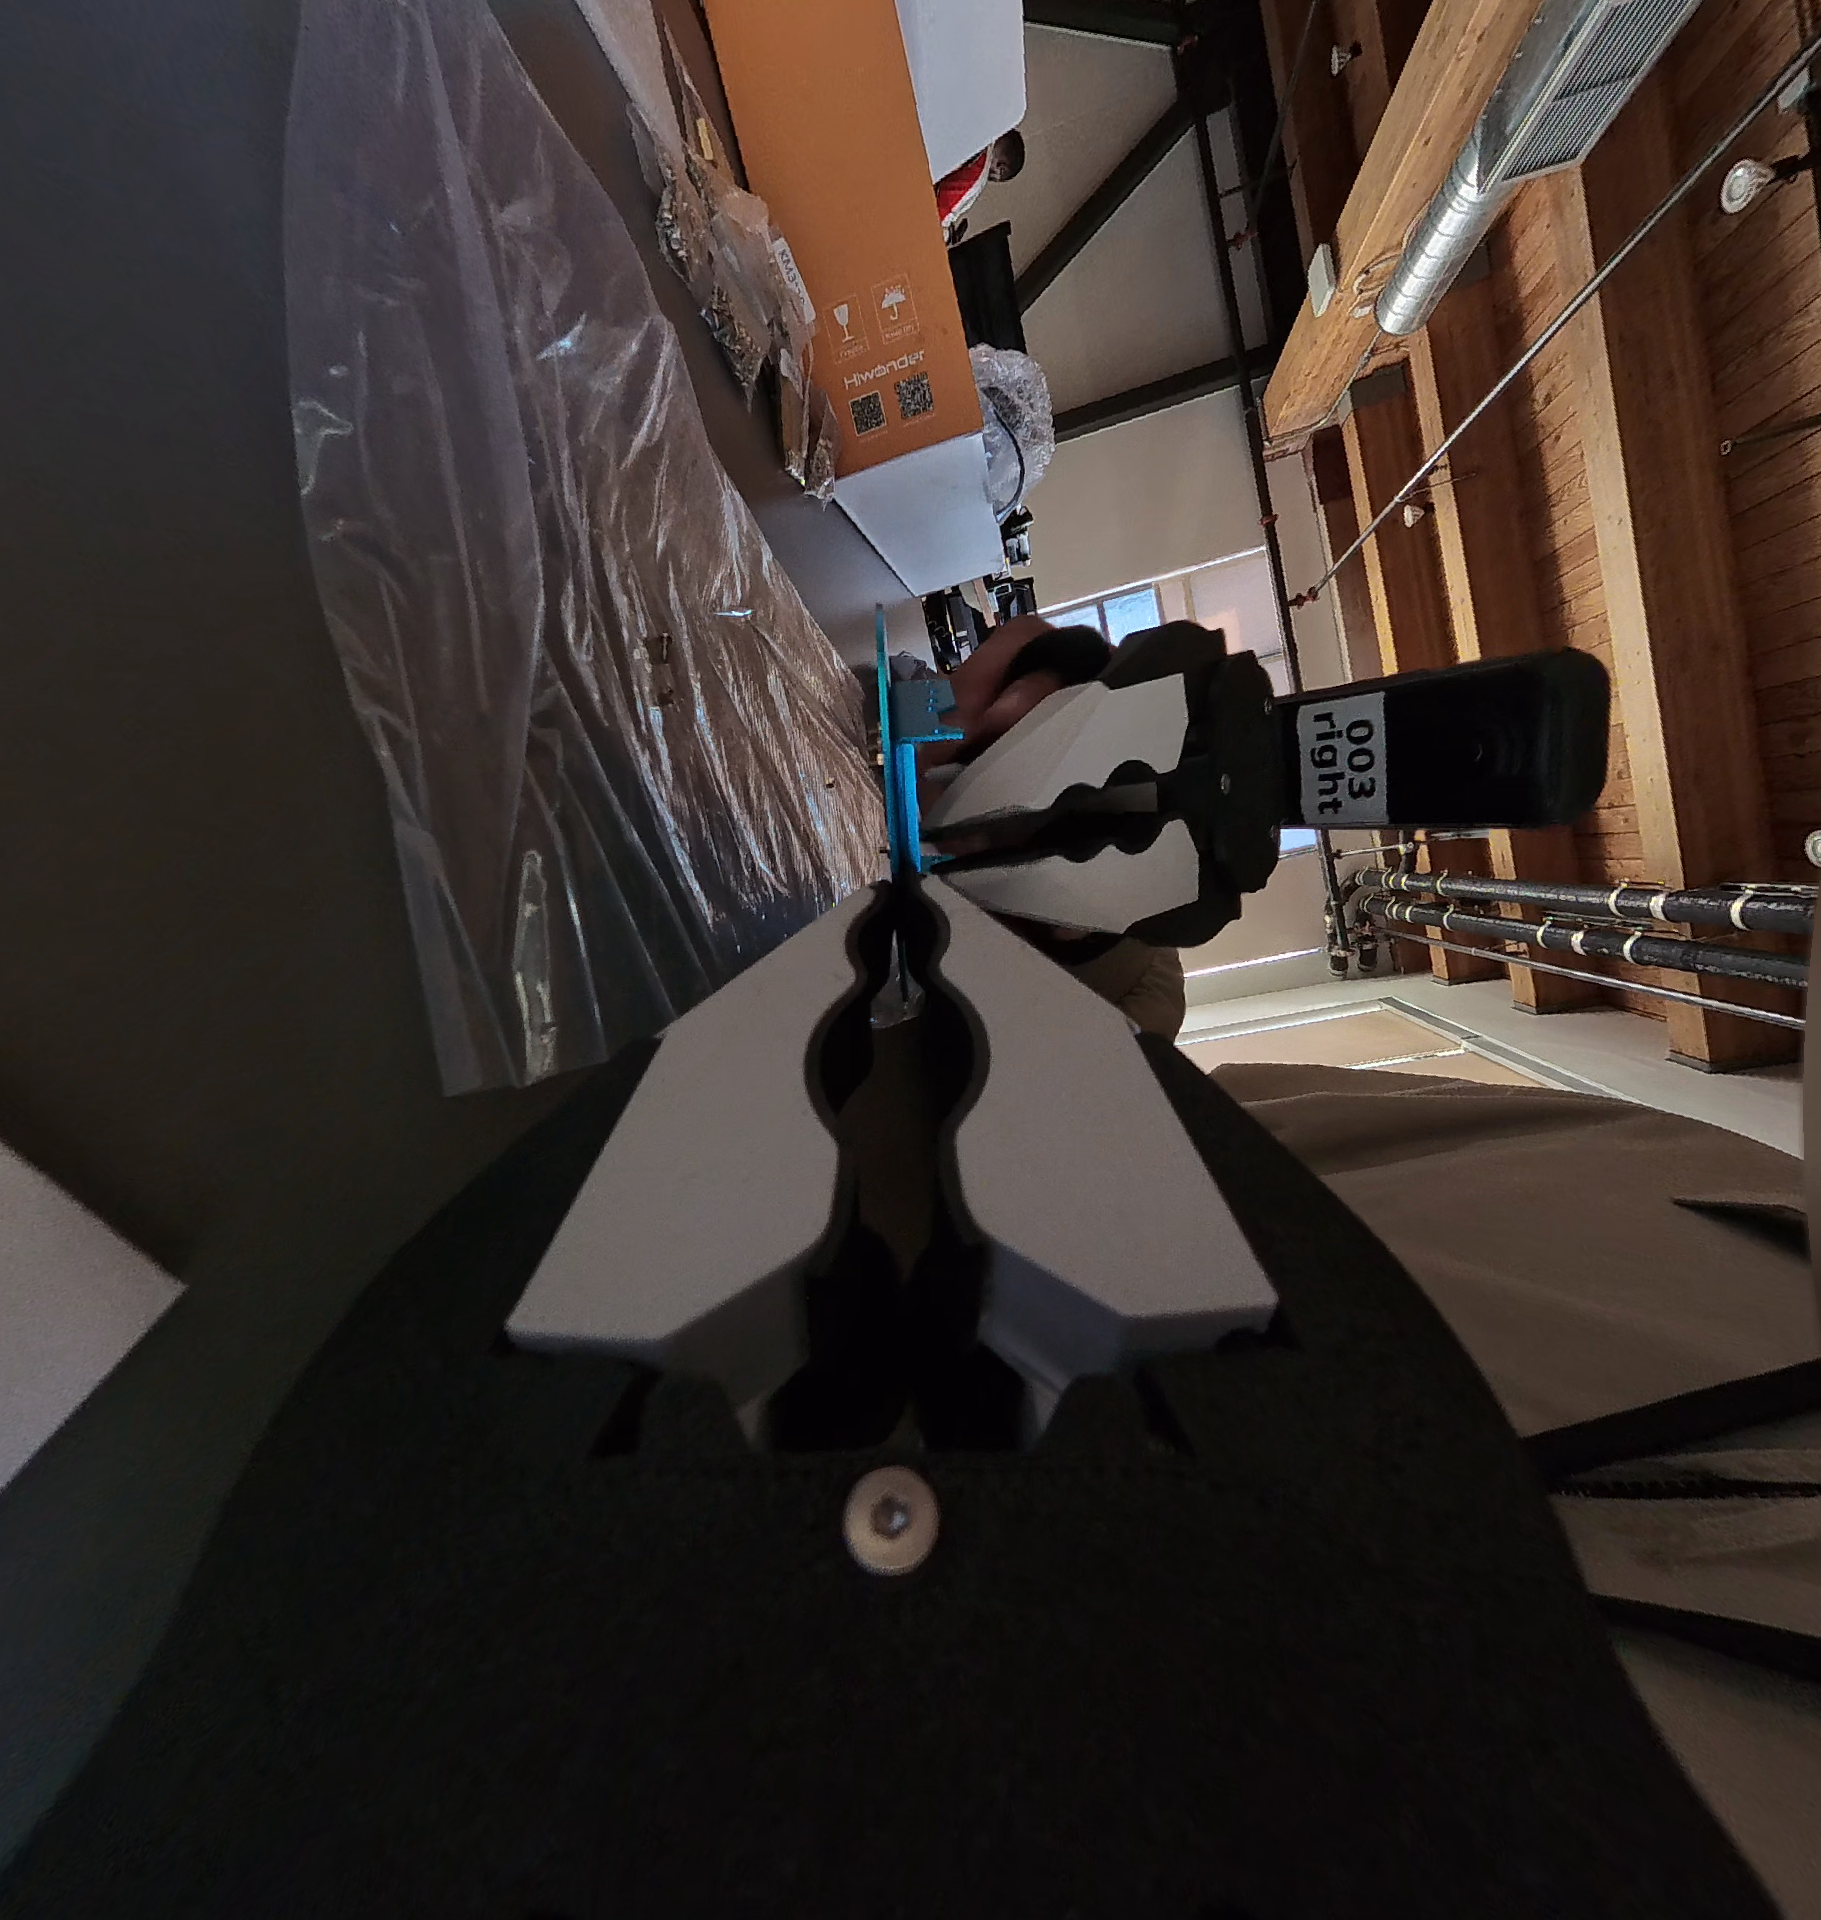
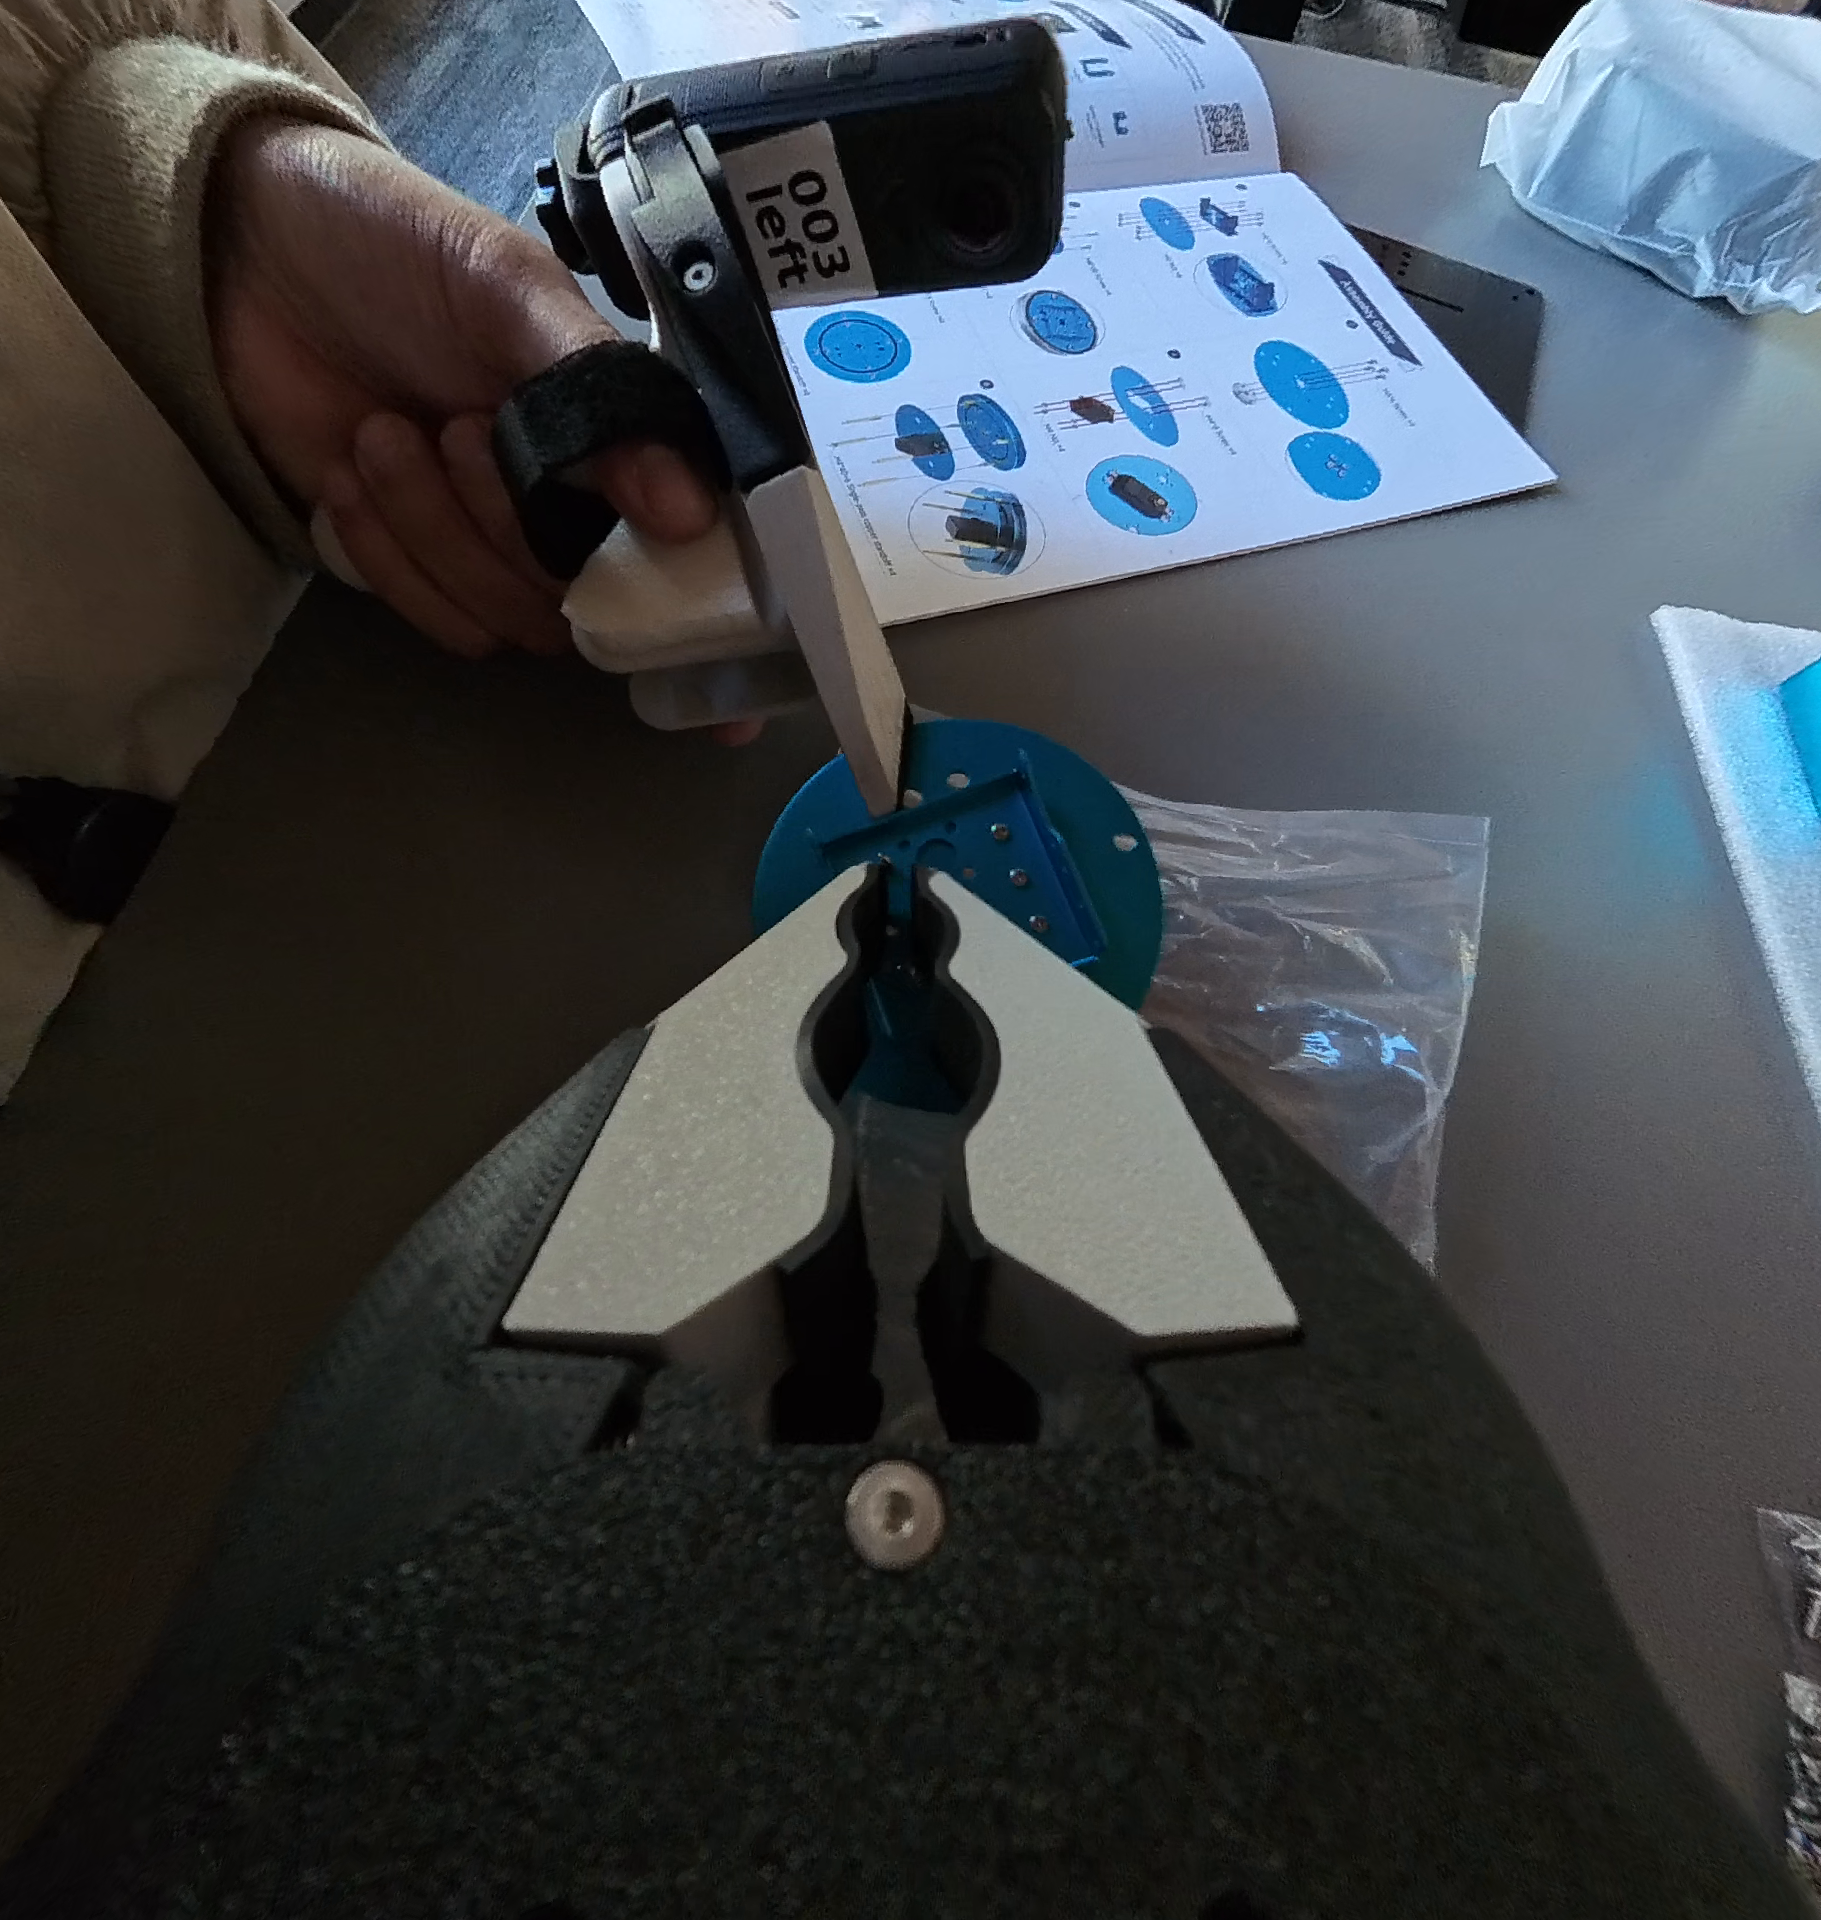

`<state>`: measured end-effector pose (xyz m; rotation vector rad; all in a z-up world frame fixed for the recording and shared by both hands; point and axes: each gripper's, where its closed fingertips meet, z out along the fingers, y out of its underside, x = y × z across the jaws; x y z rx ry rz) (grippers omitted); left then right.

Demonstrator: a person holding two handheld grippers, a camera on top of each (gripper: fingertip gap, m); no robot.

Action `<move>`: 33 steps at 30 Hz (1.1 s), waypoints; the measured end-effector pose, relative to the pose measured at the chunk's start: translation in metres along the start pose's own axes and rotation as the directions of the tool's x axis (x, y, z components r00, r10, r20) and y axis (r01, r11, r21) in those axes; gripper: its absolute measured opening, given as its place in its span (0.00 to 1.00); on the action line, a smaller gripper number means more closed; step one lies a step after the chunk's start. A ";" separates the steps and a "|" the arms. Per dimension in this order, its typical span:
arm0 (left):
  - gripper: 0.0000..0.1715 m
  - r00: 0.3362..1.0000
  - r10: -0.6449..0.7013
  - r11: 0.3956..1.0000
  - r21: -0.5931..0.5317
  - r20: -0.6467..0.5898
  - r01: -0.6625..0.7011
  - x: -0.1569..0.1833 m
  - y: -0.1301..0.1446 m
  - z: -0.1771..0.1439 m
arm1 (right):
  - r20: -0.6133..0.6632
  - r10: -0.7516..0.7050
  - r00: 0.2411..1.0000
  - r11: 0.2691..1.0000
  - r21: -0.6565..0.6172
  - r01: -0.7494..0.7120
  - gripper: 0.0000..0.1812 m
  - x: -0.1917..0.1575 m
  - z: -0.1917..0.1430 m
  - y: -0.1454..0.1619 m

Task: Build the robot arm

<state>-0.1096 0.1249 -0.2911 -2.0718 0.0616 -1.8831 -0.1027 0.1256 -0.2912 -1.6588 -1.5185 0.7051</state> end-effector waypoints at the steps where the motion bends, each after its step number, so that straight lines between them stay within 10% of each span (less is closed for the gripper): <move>1: 0.00 1.000 -0.001 1.000 0.001 0.000 0.001 0.000 0.000 0.000 | -0.002 0.004 1.000 1.000 -0.001 -0.004 0.02 0.001 -0.002 0.000; 12: 0.00 1.000 0.017 1.000 0.007 0.020 -0.017 -0.001 -0.001 0.000 | 0.003 0.240 0.971 0.934 -0.275 -0.230 0.06 -0.009 0.002 -0.008; 33: 0.00 0.999 0.017 1.000 0.006 0.028 -0.017 -0.003 0.000 -0.001 | -0.094 0.163 0.982 0.903 -0.387 -0.187 0.01 -0.002 0.007 0.004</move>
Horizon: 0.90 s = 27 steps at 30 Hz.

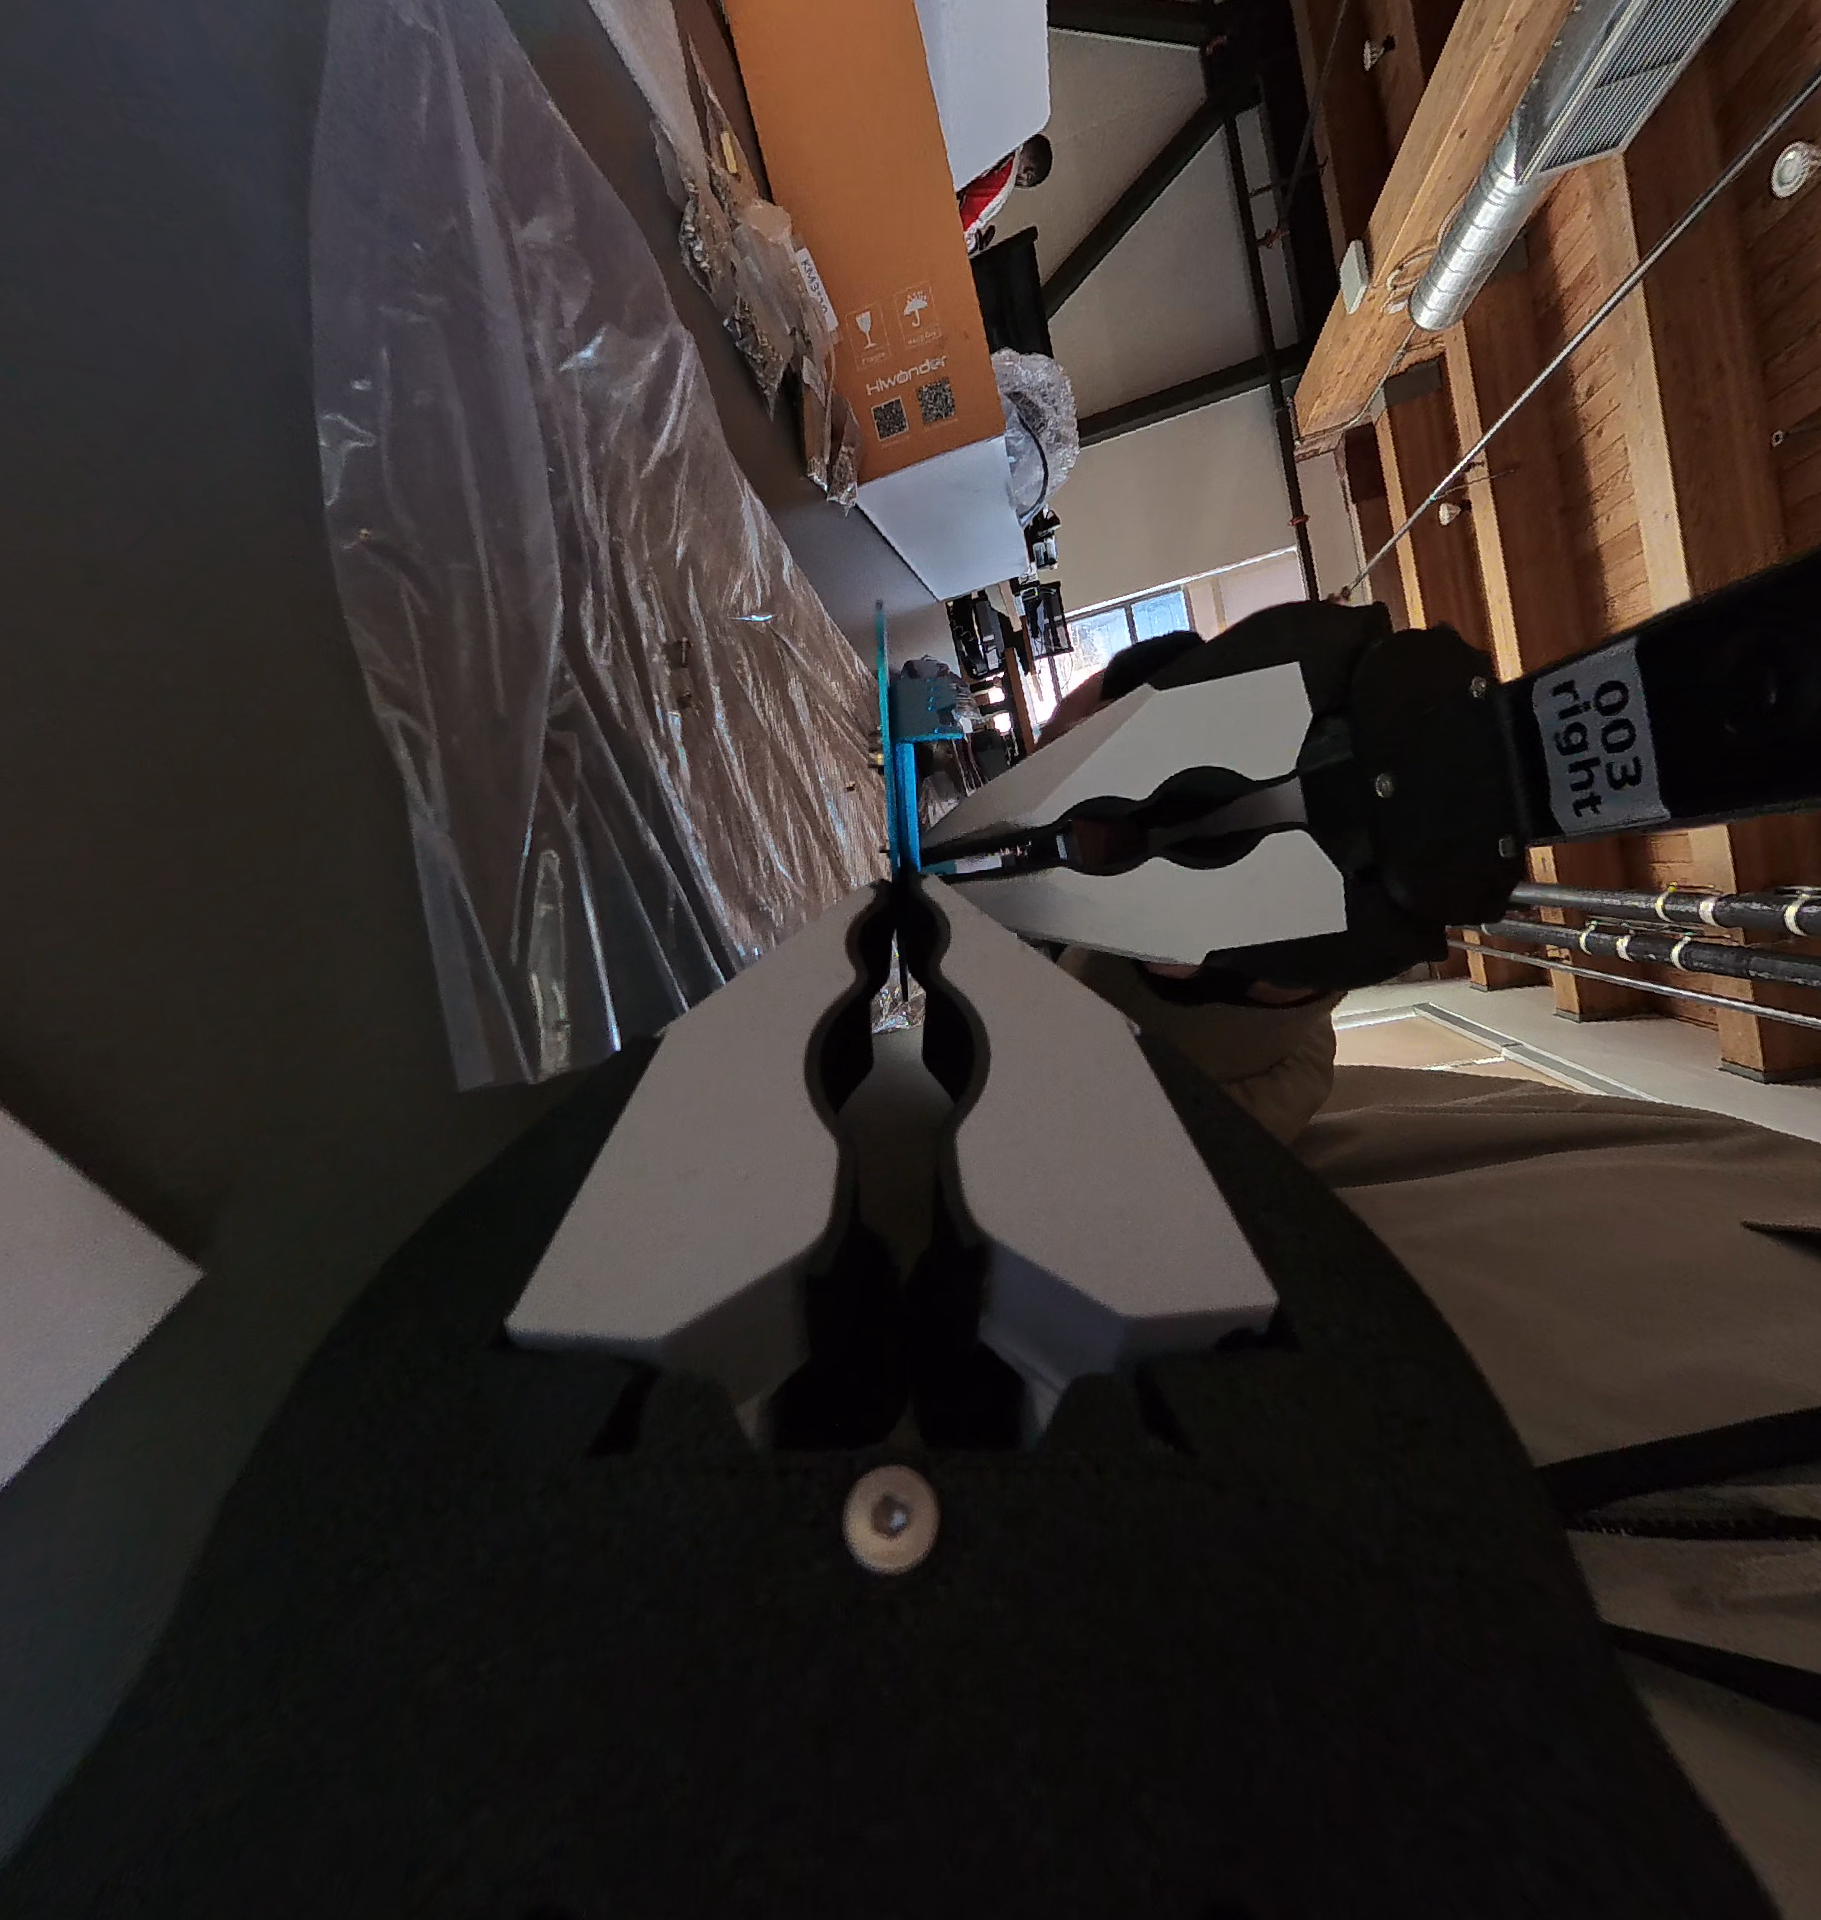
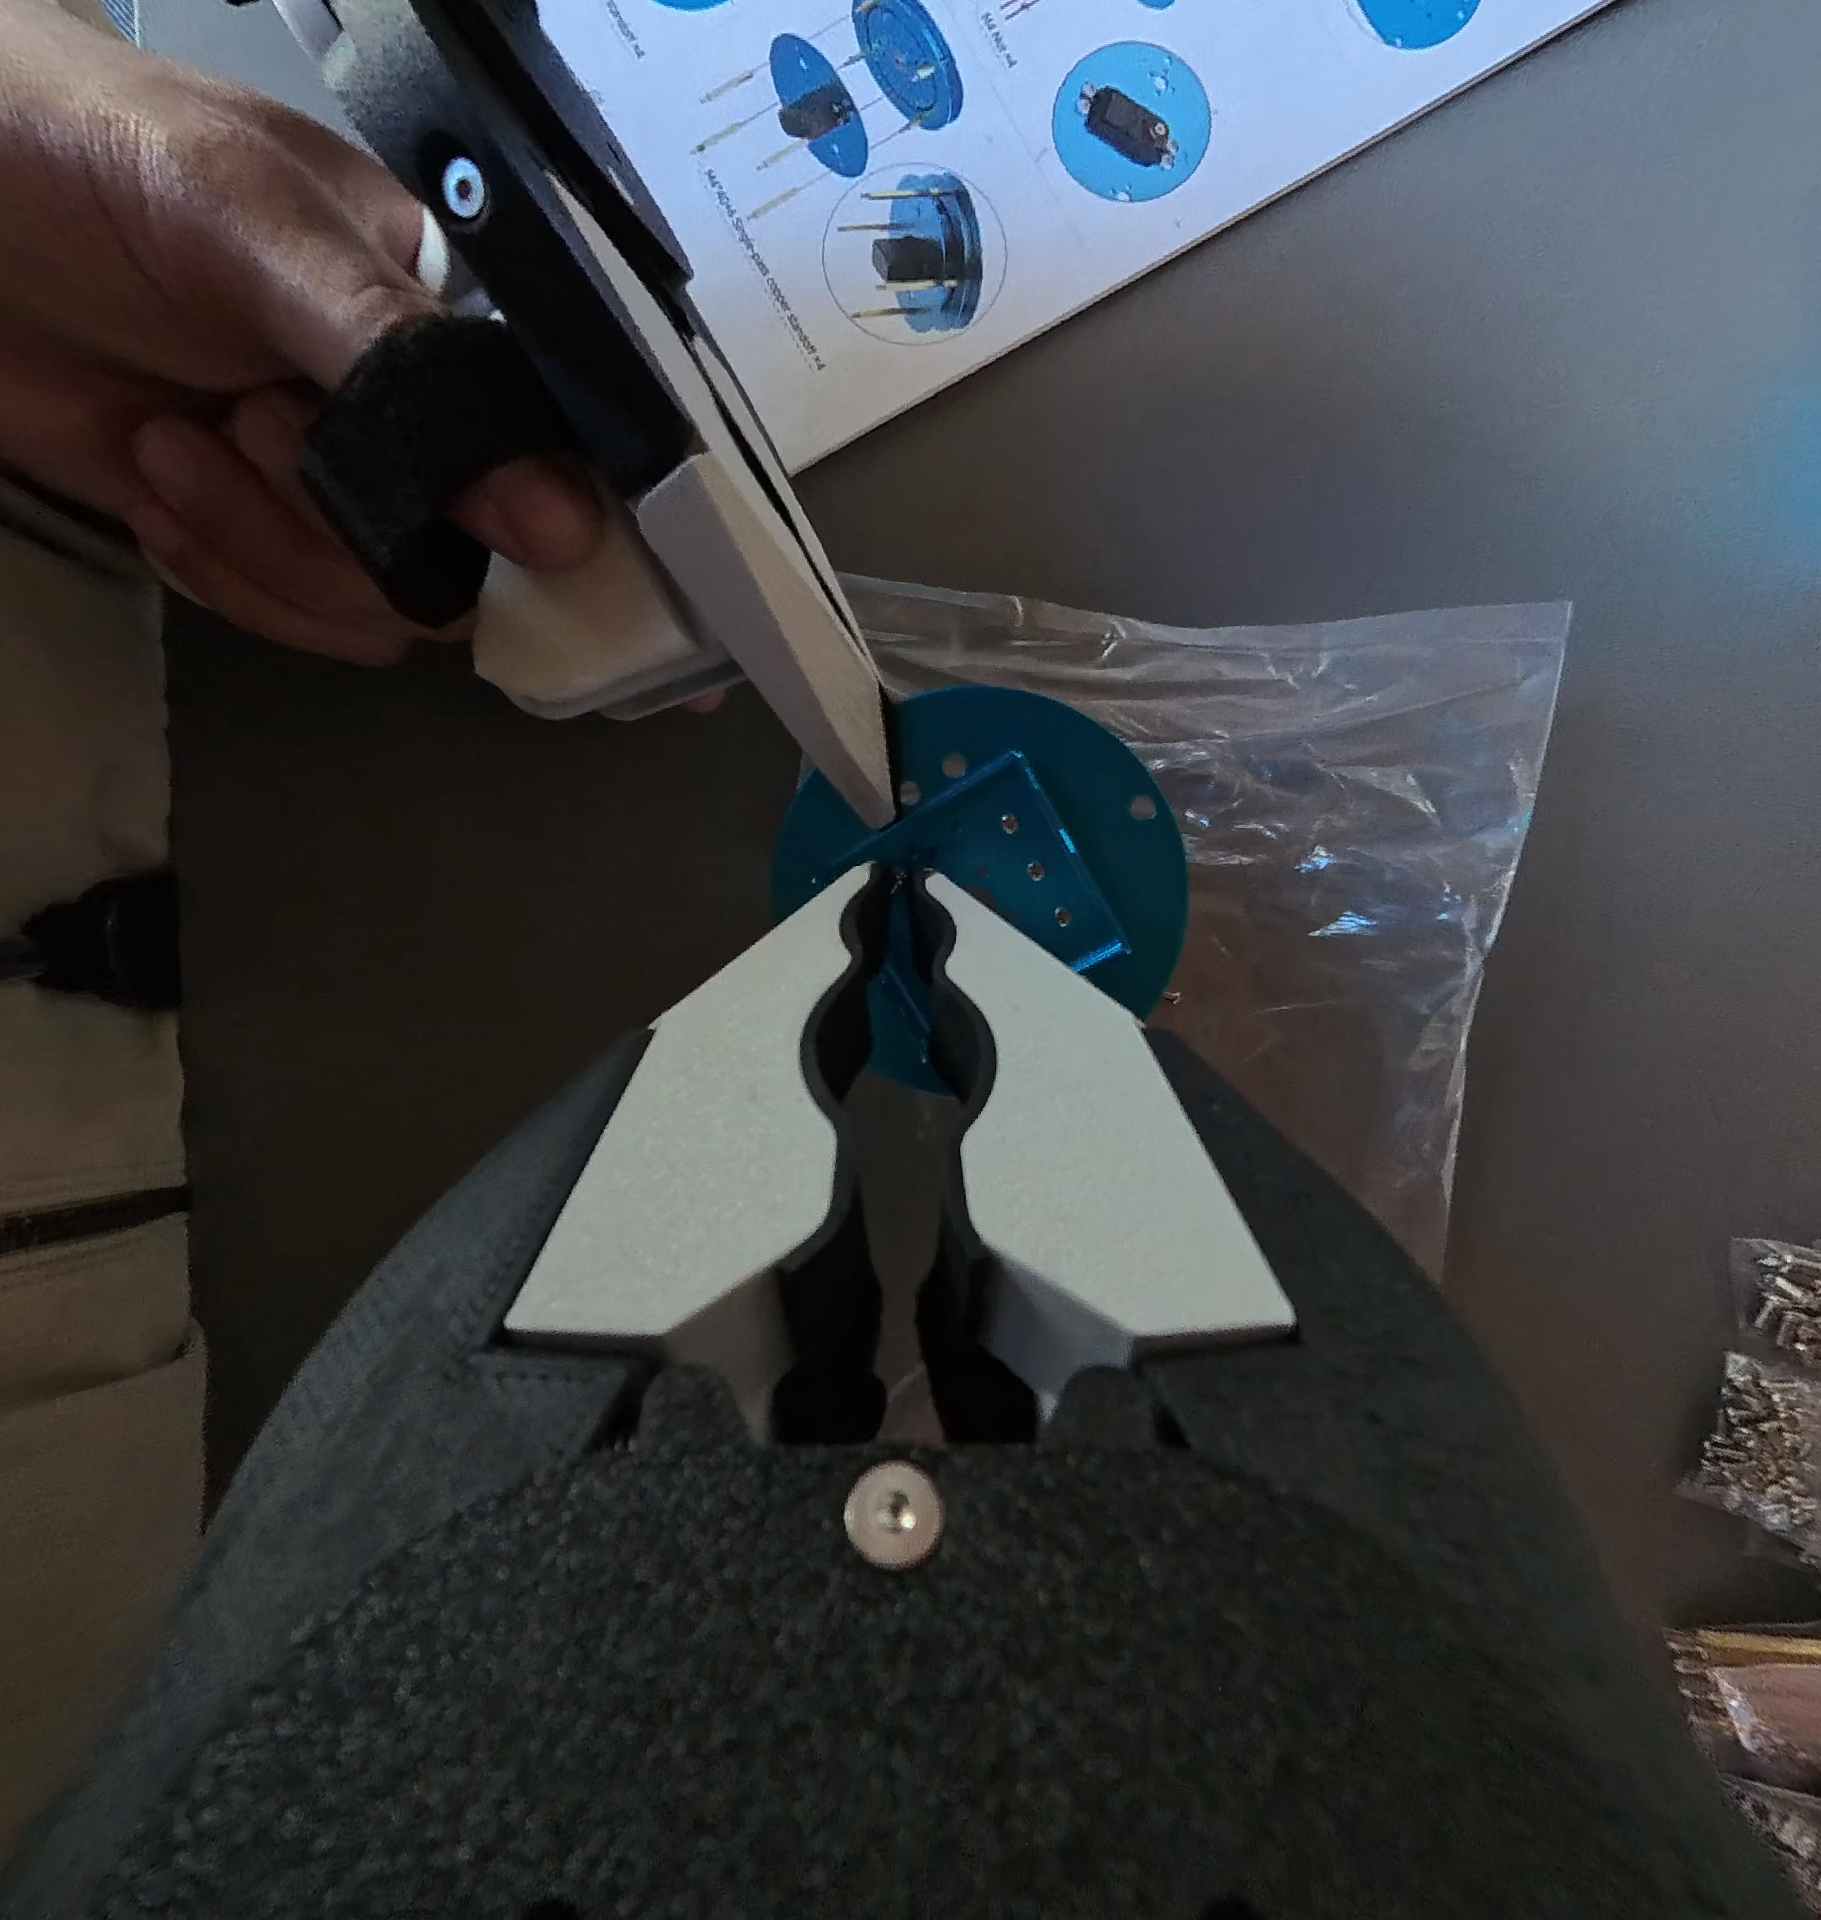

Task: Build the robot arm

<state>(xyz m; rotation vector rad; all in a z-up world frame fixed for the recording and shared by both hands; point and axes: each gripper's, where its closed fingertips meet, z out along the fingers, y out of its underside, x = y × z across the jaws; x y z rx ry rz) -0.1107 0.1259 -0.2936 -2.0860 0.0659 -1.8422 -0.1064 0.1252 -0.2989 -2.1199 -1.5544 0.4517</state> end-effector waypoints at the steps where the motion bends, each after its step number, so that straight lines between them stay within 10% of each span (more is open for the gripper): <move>1: 0.00 1.000 -0.001 1.000 -0.001 0.002 0.001 0.000 0.000 0.000 | -0.008 -0.011 1.000 1.000 -0.002 0.011 0.01 0.000 0.001 0.000; 12: 0.00 1.000 -0.006 1.000 0.005 -0.020 0.006 0.002 -0.001 0.000 | 0.109 -0.022 0.994 0.881 0.472 -0.032 0.00 0.004 -0.019 -0.041; 27: 0.00 0.999 0.049 0.999 0.010 0.001 -0.049 0.003 -0.001 0.000 | 0.151 0.061 0.987 0.887 0.445 -0.123 0.00 -0.001 0.002 -0.034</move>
